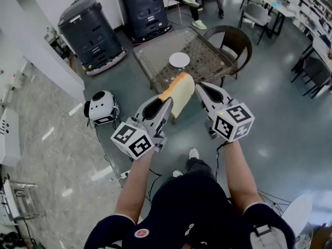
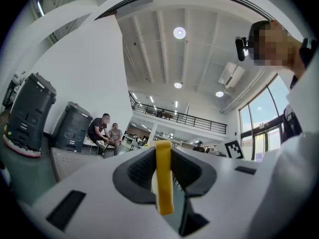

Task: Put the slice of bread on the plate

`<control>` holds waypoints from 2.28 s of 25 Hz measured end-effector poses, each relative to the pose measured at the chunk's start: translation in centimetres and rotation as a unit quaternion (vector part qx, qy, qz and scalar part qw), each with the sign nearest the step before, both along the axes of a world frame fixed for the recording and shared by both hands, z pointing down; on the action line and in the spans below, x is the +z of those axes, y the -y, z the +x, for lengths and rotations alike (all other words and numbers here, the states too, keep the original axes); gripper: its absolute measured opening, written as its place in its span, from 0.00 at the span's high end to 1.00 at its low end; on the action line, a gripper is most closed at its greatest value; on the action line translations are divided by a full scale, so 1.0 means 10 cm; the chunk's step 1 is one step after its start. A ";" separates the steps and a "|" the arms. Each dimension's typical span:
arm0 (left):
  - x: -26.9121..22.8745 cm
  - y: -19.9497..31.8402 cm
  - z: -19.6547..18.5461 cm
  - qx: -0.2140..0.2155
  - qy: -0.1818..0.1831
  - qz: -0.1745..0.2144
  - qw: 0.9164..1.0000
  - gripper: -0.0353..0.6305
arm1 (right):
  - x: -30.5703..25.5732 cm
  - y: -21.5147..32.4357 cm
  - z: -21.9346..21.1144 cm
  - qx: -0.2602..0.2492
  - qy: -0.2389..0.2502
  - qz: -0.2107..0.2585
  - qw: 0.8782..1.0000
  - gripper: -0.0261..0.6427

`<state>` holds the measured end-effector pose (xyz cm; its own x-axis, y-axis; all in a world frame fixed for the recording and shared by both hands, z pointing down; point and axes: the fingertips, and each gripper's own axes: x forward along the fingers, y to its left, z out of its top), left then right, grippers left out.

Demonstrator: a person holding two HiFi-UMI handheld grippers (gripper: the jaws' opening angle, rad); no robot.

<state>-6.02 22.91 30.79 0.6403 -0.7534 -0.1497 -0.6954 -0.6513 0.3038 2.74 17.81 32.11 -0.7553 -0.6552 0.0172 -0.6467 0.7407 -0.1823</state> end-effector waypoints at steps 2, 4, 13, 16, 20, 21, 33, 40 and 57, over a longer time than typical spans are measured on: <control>0.02 0.00 0.01 0.002 0.000 0.003 1.000 0.81 | 0.00 -0.01 -0.01 -0.003 0.003 0.002 1.000 0.95; 0.02 0.00 0.02 0.002 0.000 0.002 1.000 0.81 | 0.00 -0.02 -0.02 -0.004 0.005 0.003 1.000 0.95; 0.07 0.17 0.08 -0.005 0.003 -0.004 1.000 0.81 | 0.07 0.17 0.07 -0.002 0.003 0.000 1.000 0.95; 0.09 0.30 0.13 -0.010 0.004 -0.009 1.000 0.81 | 0.09 0.29 0.12 -0.006 0.005 -0.004 1.000 0.95; 0.11 0.50 0.20 -0.018 0.004 -0.016 1.000 0.81 | 0.13 0.49 0.21 -0.012 0.005 -0.011 1.000 0.95; 0.12 0.56 0.22 -0.020 0.003 -0.017 1.000 0.81 | 0.14 0.56 0.23 -0.013 0.005 -0.013 1.000 0.95; 0.19 1.23 0.37 -0.043 -0.003 -0.023 0.999 0.81 | 0.19 1.35 0.46 -0.030 0.015 -0.018 0.999 0.95; 0.23 1.55 0.36 -0.056 -0.003 -0.034 0.998 0.81 | 0.26 1.64 0.47 -0.042 0.007 -0.026 0.999 0.95; 0.34 2.57 0.12 -0.021 -0.021 -0.033 0.999 0.81 | 0.43 2.53 0.21 -0.024 -0.026 -0.034 0.999 0.95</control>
<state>-4.78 -2.80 34.23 0.6017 -0.7889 -0.1245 -0.7078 -0.5989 0.3745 4.88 -7.45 36.45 -0.7828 -0.6140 0.1010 -0.6205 0.7581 -0.2007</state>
